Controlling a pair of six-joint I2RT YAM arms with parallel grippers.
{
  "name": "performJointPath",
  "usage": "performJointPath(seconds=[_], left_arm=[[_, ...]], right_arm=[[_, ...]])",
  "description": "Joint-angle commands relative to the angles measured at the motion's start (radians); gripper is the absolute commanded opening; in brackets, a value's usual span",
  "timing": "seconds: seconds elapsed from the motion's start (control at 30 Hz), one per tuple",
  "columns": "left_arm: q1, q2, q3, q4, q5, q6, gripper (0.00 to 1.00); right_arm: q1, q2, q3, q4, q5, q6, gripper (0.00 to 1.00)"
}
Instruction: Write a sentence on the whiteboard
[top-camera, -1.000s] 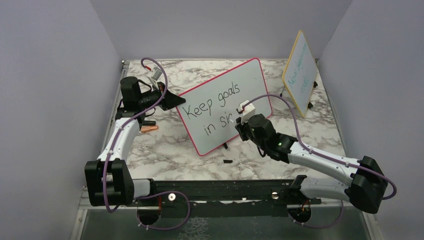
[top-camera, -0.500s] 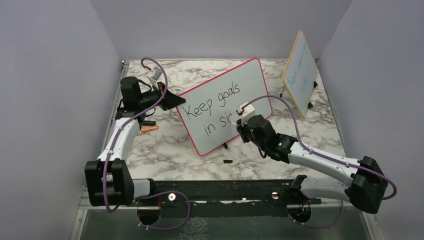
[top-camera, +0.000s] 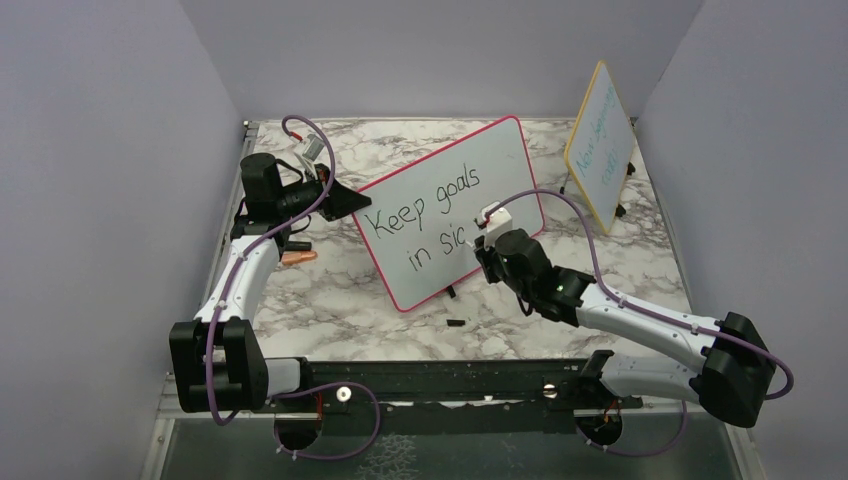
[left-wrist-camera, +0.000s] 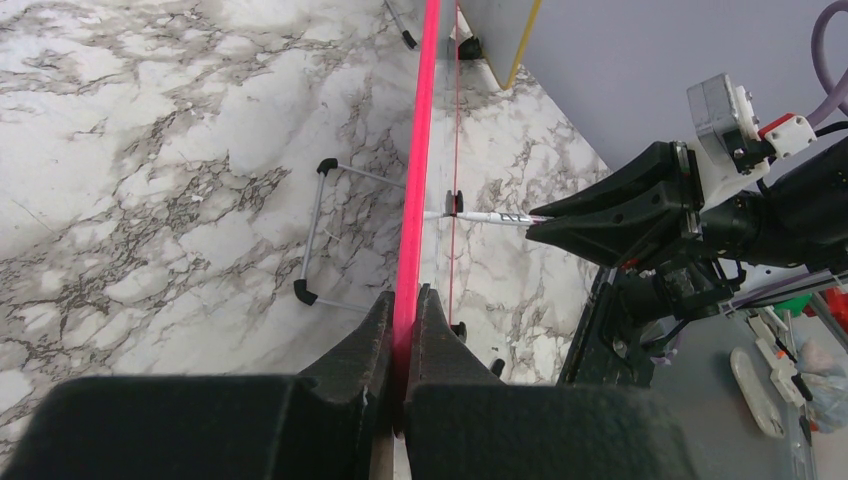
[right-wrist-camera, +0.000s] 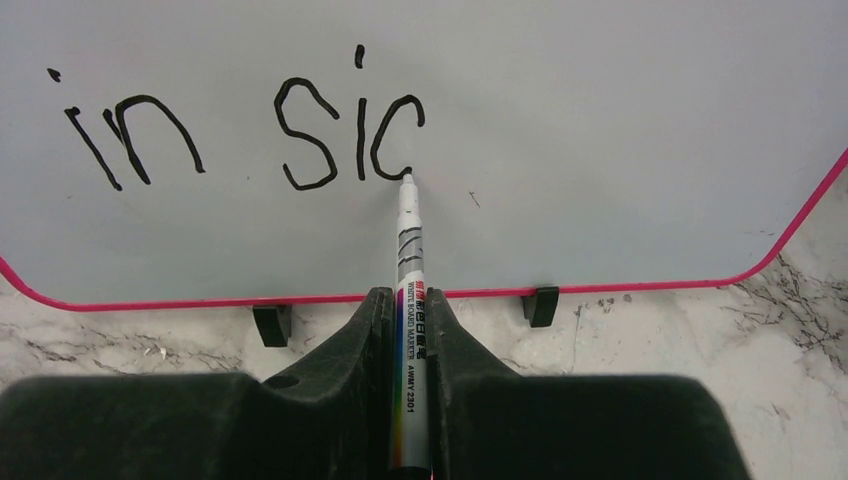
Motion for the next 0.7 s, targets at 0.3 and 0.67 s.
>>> performJointPath(seconds=[0.3, 0.67], left_arm=[[-0.018, 0.036, -0.014, -0.087, -0.085, 0.082, 0.0], [-0.018, 0.034, -0.016, -0.087, -0.085, 0.082, 0.0]], right_arm=[[-0.018, 0.006, 0.025, 0.111, 0.042, -0.011, 0.01], [-0.021, 0.01, 0.035, 0.114, 0.037, -0.012, 0.0]])
